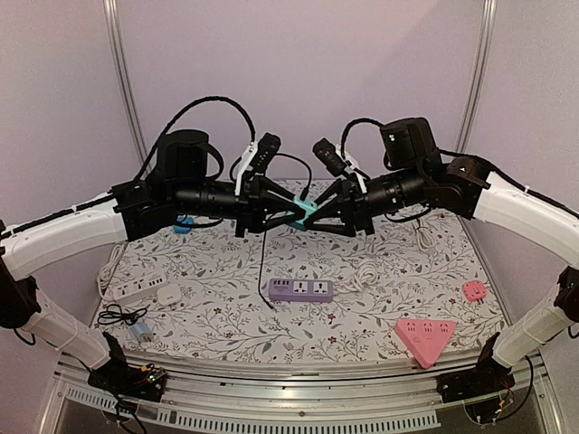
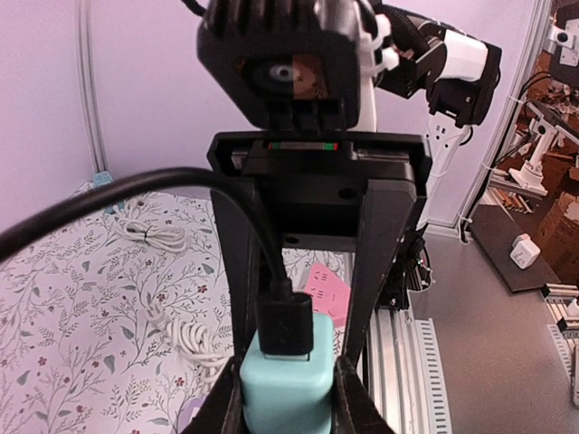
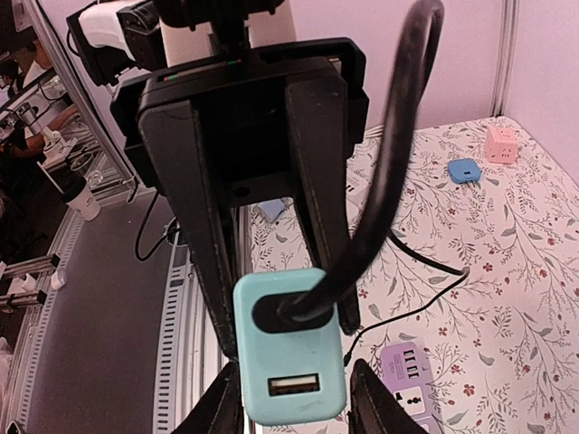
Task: Insert the plug
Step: Adjust the plug.
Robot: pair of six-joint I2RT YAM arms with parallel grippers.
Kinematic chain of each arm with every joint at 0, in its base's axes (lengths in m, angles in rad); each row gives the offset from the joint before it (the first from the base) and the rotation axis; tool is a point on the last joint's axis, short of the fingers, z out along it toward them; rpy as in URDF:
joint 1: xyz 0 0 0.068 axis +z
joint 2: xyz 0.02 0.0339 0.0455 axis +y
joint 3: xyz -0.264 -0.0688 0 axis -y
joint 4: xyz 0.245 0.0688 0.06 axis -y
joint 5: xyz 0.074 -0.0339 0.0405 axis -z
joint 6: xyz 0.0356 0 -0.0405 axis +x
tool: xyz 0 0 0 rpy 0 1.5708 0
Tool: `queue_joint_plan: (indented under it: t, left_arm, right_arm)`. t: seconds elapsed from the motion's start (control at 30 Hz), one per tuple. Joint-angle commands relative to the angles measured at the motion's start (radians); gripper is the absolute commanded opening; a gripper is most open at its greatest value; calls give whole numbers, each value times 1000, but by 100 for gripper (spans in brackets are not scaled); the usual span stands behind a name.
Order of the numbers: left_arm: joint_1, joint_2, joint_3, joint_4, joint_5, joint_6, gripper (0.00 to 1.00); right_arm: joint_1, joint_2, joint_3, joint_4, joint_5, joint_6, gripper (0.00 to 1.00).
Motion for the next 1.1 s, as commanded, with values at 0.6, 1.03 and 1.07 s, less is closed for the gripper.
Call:
queue_joint_plan:
  t: [0.6,1.03,1.07]
  left_arm:
    - [-29,21,-22,51,48,5,0]
    - [-7,-71,-84,9,-96,106,88]
    - [-2,-82,-87,-1,-109,114,92]
  right_arm:
    - [-11,34,71,-33,-141,-56,0]
    - [-11,1,12,-70,-21,-143,0]
    - [-11,5,11,-70,-10,-147,0]
